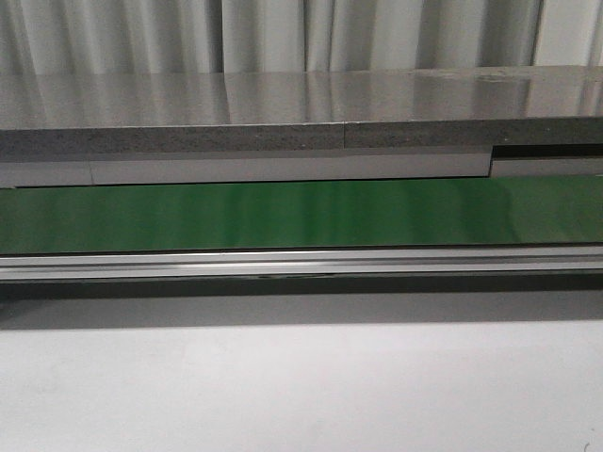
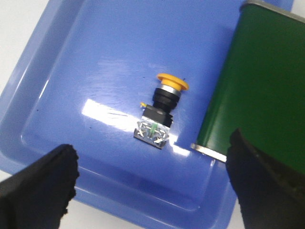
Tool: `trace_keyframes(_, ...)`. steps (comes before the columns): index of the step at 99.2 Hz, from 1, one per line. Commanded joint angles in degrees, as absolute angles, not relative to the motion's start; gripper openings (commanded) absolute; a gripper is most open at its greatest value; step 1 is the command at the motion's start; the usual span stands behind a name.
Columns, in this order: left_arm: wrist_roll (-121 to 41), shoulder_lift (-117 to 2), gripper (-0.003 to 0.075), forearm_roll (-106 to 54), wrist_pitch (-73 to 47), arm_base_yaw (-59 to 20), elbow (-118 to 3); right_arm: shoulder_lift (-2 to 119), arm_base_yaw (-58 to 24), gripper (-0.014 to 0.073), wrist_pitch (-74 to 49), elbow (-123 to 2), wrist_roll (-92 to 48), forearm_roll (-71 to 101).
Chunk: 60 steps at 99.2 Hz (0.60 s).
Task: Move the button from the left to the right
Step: 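Close the left gripper on the yellow-capped button's black body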
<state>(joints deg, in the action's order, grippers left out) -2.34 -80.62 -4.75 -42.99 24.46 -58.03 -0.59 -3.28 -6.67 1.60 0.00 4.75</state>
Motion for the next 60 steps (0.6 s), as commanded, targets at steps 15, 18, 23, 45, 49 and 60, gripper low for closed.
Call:
trace_keyframes(15, -2.72, -88.93, 0.0599, -5.15, -39.99, 24.95, -65.14, -1.77, -3.31, -0.0068, -2.12, 0.77, 0.0, 4.16)
trace_keyframes(18, -2.72, -90.25, 0.0599, -4.94, -39.95, 24.95, -65.92, -1.77, -3.31, -0.0068, -2.12, 0.77, 0.0, 4.16)
trace_keyframes(23, -2.72, -91.95, 0.0599, -5.0, -39.86, 24.95, -67.03, -1.77, -3.31, -0.0068, -2.12, 0.77, 0.0, 4.16)
trace_keyframes(45, -3.69, -98.32, 0.0599, -4.5, -39.86, 24.95, -69.68, -1.77, -3.31, -0.0068, -2.12, 0.77, 0.0, 4.16)
trace_keyframes(49, -4.45, -99.3, 0.0599, -4.6, -39.86, 24.95, -69.68, -1.77, -3.31, -0.0068, -2.12, 0.77, 0.0, 4.16)
trace_keyframes(60, -4.58, -101.5, 0.0599, -5.15, -39.86, 24.95, -69.68, -1.77, -3.31, -0.0068, -2.12, 0.77, 0.0, 4.16)
